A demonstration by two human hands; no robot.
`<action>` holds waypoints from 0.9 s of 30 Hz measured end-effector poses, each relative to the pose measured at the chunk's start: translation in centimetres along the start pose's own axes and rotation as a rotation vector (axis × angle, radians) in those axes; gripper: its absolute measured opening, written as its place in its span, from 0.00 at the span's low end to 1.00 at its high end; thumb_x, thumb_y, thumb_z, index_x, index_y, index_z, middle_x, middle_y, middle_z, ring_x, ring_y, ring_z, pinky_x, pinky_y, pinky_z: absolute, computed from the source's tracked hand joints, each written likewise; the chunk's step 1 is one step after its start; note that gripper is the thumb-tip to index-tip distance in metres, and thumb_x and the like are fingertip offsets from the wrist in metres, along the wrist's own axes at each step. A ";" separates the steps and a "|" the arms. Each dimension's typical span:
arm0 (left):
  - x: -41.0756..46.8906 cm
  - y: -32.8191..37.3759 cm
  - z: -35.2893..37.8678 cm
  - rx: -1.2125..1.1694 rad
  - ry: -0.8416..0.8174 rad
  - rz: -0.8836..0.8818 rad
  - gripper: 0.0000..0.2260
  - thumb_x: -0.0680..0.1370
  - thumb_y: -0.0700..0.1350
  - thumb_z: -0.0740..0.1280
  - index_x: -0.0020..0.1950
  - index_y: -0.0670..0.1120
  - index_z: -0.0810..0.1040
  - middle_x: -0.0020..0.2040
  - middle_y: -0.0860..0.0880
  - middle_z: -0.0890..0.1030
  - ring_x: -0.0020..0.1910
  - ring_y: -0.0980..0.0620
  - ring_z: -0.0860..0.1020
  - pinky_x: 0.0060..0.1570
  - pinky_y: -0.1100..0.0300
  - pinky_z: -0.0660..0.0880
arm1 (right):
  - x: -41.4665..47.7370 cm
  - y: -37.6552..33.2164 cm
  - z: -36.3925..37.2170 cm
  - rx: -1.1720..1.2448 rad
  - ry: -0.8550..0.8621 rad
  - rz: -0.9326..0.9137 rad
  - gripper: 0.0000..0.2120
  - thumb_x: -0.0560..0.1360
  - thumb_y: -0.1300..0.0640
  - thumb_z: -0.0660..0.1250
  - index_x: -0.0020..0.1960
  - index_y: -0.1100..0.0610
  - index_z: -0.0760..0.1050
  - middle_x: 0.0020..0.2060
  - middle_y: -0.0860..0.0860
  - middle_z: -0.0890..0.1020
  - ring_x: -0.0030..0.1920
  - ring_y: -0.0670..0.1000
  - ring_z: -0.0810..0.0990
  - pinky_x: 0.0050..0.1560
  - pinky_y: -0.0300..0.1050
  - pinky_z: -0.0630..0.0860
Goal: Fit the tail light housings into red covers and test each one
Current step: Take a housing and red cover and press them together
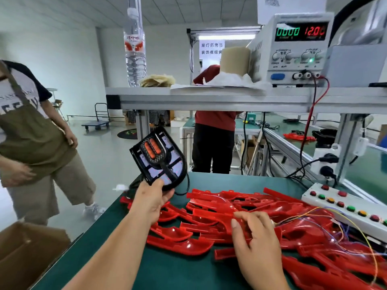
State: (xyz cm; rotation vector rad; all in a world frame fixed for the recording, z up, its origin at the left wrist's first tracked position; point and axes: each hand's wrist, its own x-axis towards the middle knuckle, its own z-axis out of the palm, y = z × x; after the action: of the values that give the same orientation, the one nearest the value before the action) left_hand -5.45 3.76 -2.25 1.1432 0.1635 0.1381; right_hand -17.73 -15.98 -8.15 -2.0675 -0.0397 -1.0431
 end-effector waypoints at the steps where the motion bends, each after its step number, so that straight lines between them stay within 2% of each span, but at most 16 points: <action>1: -1.4 -0.3 0.4 -0.019 -0.034 0.008 0.13 0.80 0.34 0.62 0.65 0.39 0.74 0.59 0.42 0.81 0.49 0.51 0.81 0.35 0.63 0.80 | 0.1 0.0 -0.2 0.015 0.002 -0.001 0.08 0.73 0.60 0.72 0.51 0.51 0.81 0.45 0.40 0.74 0.51 0.28 0.70 0.47 0.18 0.63; 3: -4.0 -1.2 1.2 -0.025 -0.093 0.037 0.14 0.81 0.35 0.62 0.65 0.42 0.75 0.59 0.44 0.82 0.51 0.51 0.81 0.36 0.63 0.80 | 0.3 -0.4 -0.7 0.047 -0.019 -0.004 0.10 0.74 0.54 0.70 0.55 0.53 0.81 0.47 0.40 0.75 0.53 0.28 0.71 0.50 0.18 0.62; 5: -6.5 -2.4 2.1 0.003 -0.138 0.089 0.15 0.81 0.34 0.60 0.66 0.44 0.73 0.61 0.46 0.80 0.56 0.50 0.81 0.39 0.62 0.80 | 0.5 -0.9 -1.0 0.072 -0.053 -0.023 0.16 0.74 0.47 0.64 0.58 0.51 0.80 0.50 0.40 0.77 0.55 0.28 0.71 0.52 0.19 0.63; 8: -9.7 -4.2 3.7 0.048 -0.191 0.135 0.13 0.81 0.34 0.59 0.62 0.46 0.72 0.60 0.48 0.80 0.53 0.53 0.82 0.42 0.60 0.81 | 0.7 -1.5 -1.0 0.213 -0.092 0.020 0.17 0.76 0.45 0.60 0.64 0.46 0.74 0.55 0.37 0.78 0.58 0.28 0.72 0.59 0.26 0.68; 10: -11.5 -5.2 4.7 0.037 -0.263 0.135 0.12 0.81 0.34 0.60 0.62 0.46 0.71 0.59 0.48 0.81 0.54 0.53 0.82 0.48 0.54 0.82 | 0.8 -1.7 -1.1 0.396 -0.122 0.060 0.16 0.80 0.46 0.58 0.65 0.47 0.74 0.57 0.37 0.81 0.60 0.32 0.75 0.59 0.30 0.70; 13: -13.0 -6.8 5.2 0.156 -0.365 0.232 0.14 0.81 0.38 0.63 0.66 0.49 0.70 0.62 0.50 0.80 0.61 0.50 0.79 0.63 0.44 0.75 | 0.9 -1.7 -1.7 0.581 -0.052 0.147 0.12 0.81 0.49 0.58 0.56 0.45 0.79 0.53 0.39 0.83 0.55 0.38 0.80 0.53 0.29 0.72; 15: -13.1 -7.2 4.6 0.247 -0.545 0.269 0.17 0.81 0.42 0.65 0.70 0.49 0.70 0.65 0.53 0.79 0.66 0.53 0.75 0.69 0.48 0.69 | 1.4 -1.2 -2.3 0.700 0.024 0.267 0.15 0.82 0.53 0.57 0.48 0.43 0.82 0.48 0.42 0.85 0.50 0.41 0.81 0.54 0.36 0.76; 17: -12.2 -6.4 3.2 0.160 -0.702 0.109 0.20 0.76 0.41 0.70 0.67 0.44 0.74 0.64 0.48 0.81 0.67 0.48 0.75 0.70 0.48 0.68 | 2.3 -0.6 -3.1 0.911 0.092 0.422 0.18 0.83 0.55 0.57 0.43 0.48 0.83 0.45 0.50 0.86 0.48 0.50 0.82 0.57 0.52 0.77; 18: -11.4 -5.7 2.2 0.063 -0.778 -0.031 0.23 0.71 0.39 0.71 0.65 0.39 0.76 0.63 0.43 0.80 0.67 0.43 0.75 0.70 0.45 0.69 | 2.8 -0.3 -3.6 0.985 0.121 0.465 0.19 0.83 0.56 0.57 0.42 0.50 0.84 0.44 0.53 0.86 0.47 0.52 0.83 0.56 0.54 0.78; 20: -9.8 -4.1 0.3 -0.096 -0.990 -0.208 0.27 0.66 0.36 0.70 0.66 0.34 0.75 0.66 0.36 0.76 0.68 0.38 0.73 0.70 0.42 0.67 | 3.5 0.0 -4.4 1.066 0.127 0.489 0.20 0.82 0.58 0.58 0.40 0.52 0.85 0.42 0.53 0.86 0.44 0.50 0.84 0.49 0.49 0.81; 22: -8.5 -2.6 -1.2 -0.196 -1.100 -0.305 0.30 0.66 0.38 0.72 0.68 0.37 0.74 0.68 0.35 0.74 0.68 0.36 0.72 0.70 0.40 0.65 | 3.6 0.2 -4.6 1.109 0.101 0.505 0.19 0.81 0.58 0.59 0.40 0.53 0.86 0.41 0.53 0.87 0.42 0.50 0.85 0.44 0.47 0.82; 23: -7.9 -2.0 -1.7 -0.190 -1.098 -0.330 0.29 0.66 0.41 0.74 0.68 0.39 0.75 0.67 0.36 0.75 0.67 0.36 0.73 0.69 0.40 0.67 | 3.6 0.2 -4.5 1.109 0.091 0.515 0.18 0.80 0.58 0.60 0.40 0.54 0.86 0.41 0.54 0.87 0.42 0.51 0.86 0.44 0.47 0.82; 25: -7.4 -1.0 -2.0 0.038 -0.973 -0.280 0.28 0.69 0.54 0.76 0.64 0.40 0.79 0.64 0.37 0.78 0.63 0.38 0.77 0.66 0.41 0.72 | 3.7 0.5 -4.3 1.075 0.106 0.518 0.16 0.79 0.57 0.61 0.40 0.55 0.86 0.41 0.55 0.86 0.41 0.52 0.85 0.47 0.51 0.83; 27: -7.2 -0.3 -1.8 0.380 -0.799 -0.150 0.35 0.69 0.67 0.68 0.60 0.38 0.80 0.60 0.38 0.81 0.59 0.41 0.80 0.62 0.44 0.76 | 3.6 0.6 -4.2 1.017 0.120 0.491 0.17 0.80 0.55 0.61 0.39 0.56 0.85 0.40 0.56 0.86 0.40 0.52 0.84 0.51 0.54 0.80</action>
State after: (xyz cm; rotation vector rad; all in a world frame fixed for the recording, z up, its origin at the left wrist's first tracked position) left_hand -12.91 3.89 -2.86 1.4759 -0.4520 -0.5026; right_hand -17.91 -20.28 -4.61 -1.0116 0.0022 -0.6229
